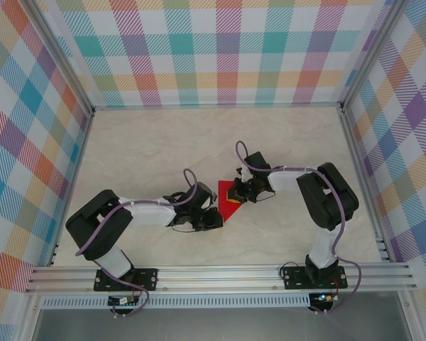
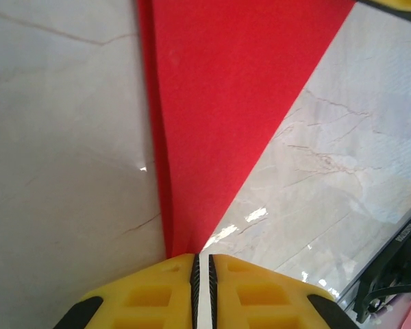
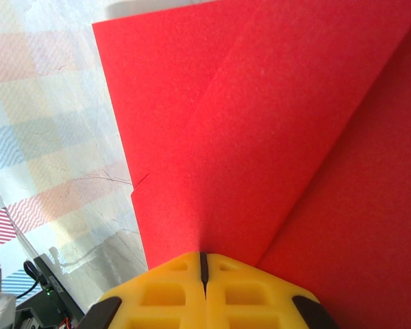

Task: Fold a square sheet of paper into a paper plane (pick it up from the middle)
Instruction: Fourth fold the wing at the center of the table.

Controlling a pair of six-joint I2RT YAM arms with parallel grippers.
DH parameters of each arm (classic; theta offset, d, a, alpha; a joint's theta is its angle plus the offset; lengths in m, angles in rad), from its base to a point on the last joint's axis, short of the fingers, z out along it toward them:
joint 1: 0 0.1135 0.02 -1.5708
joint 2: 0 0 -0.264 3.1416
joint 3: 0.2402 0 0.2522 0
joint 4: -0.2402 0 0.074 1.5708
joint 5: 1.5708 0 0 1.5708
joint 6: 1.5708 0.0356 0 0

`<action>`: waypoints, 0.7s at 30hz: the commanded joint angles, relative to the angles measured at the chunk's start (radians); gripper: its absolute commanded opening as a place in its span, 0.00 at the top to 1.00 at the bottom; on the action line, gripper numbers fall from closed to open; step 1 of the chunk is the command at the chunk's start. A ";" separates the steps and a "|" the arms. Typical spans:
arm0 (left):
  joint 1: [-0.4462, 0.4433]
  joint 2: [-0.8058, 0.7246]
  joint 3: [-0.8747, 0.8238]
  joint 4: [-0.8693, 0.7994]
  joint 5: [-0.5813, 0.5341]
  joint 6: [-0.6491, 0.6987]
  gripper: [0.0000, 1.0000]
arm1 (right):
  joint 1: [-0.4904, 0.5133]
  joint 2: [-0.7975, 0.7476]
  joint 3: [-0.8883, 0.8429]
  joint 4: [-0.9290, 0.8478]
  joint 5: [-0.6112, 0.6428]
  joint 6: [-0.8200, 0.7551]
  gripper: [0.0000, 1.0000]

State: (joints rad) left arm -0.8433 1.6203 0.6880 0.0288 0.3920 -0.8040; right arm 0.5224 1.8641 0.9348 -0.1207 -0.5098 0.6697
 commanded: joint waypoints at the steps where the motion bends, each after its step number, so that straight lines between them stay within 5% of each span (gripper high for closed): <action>1: -0.015 0.015 -0.022 -0.031 -0.005 -0.017 0.86 | 0.005 0.098 -0.043 -0.090 0.162 -0.005 0.95; 21: 0.007 -0.060 0.113 -0.100 -0.127 0.023 0.86 | 0.005 0.102 -0.044 -0.097 0.169 -0.007 0.95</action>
State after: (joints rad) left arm -0.8429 1.5520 0.7578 -0.0418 0.3084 -0.8059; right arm 0.5224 1.8660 0.9356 -0.1204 -0.5102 0.6693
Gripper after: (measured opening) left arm 0.139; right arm 0.049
